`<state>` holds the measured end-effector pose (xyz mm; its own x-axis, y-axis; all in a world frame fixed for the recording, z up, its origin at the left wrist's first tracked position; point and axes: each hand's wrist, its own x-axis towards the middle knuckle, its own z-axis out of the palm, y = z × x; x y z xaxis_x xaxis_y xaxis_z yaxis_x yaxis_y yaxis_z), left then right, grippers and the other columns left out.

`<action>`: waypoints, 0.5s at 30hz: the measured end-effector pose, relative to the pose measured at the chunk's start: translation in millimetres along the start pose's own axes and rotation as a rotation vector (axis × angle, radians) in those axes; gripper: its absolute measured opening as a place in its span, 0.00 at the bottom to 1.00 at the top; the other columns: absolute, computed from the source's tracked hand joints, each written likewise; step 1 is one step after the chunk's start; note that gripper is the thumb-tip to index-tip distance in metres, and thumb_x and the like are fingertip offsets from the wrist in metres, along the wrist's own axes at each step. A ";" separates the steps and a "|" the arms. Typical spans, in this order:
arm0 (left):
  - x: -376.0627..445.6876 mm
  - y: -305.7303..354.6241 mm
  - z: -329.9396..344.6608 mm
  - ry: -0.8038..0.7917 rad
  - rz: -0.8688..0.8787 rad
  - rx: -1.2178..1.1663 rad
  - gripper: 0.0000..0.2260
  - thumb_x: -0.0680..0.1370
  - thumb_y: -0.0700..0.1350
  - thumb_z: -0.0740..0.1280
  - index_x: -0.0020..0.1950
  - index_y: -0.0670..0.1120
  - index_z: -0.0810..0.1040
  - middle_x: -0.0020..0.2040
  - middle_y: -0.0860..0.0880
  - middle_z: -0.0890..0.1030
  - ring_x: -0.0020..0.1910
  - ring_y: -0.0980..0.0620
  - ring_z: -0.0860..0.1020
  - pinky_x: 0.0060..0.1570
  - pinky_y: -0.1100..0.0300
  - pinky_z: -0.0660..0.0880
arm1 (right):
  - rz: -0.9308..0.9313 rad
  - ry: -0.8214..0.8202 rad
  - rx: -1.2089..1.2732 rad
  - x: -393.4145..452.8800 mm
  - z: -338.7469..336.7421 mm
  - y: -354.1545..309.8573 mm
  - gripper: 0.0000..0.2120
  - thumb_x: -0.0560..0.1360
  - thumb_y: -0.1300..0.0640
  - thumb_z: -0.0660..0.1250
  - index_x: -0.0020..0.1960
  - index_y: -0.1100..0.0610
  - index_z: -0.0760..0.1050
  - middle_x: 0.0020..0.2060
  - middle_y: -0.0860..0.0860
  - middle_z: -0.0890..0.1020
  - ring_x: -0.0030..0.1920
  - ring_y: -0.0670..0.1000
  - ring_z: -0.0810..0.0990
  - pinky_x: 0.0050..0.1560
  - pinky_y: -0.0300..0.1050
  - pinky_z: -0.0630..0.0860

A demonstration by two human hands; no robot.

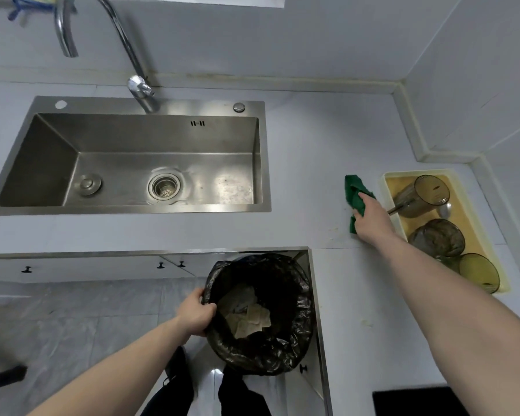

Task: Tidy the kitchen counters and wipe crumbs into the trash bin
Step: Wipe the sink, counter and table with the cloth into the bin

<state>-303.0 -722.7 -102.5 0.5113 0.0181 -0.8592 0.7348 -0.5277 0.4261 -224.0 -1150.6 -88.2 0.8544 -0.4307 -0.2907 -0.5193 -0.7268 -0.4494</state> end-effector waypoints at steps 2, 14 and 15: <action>1.4 -2.1 0.2 0.003 0.000 0.013 0.19 0.78 0.36 0.62 0.67 0.49 0.70 0.54 0.38 0.80 0.48 0.36 0.83 0.42 0.40 0.84 | -0.015 -0.060 -0.052 -2.8 13.9 9.8 0.27 0.82 0.62 0.62 0.79 0.61 0.61 0.75 0.61 0.67 0.74 0.62 0.66 0.75 0.53 0.63; -3.5 2.4 0.1 0.015 0.020 0.046 0.21 0.79 0.37 0.63 0.71 0.47 0.69 0.57 0.40 0.79 0.50 0.38 0.82 0.45 0.42 0.84 | -0.238 -0.267 0.060 -98.9 53.3 -18.3 0.25 0.79 0.62 0.67 0.75 0.53 0.71 0.72 0.51 0.73 0.72 0.54 0.70 0.76 0.51 0.64; -5.6 3.6 -0.5 0.009 0.019 0.053 0.20 0.79 0.38 0.62 0.71 0.47 0.69 0.57 0.40 0.78 0.50 0.39 0.82 0.46 0.42 0.84 | -0.261 -0.305 0.092 -113.6 60.4 -25.5 0.24 0.79 0.61 0.67 0.74 0.51 0.72 0.70 0.50 0.75 0.70 0.53 0.73 0.74 0.48 0.66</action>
<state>-303.0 -724.3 -96.0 0.5291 0.0149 -0.8484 0.7003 -0.5723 0.4267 -308.8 -1050.9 -94.8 0.9204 -0.0495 -0.3877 -0.2967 -0.7341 -0.6107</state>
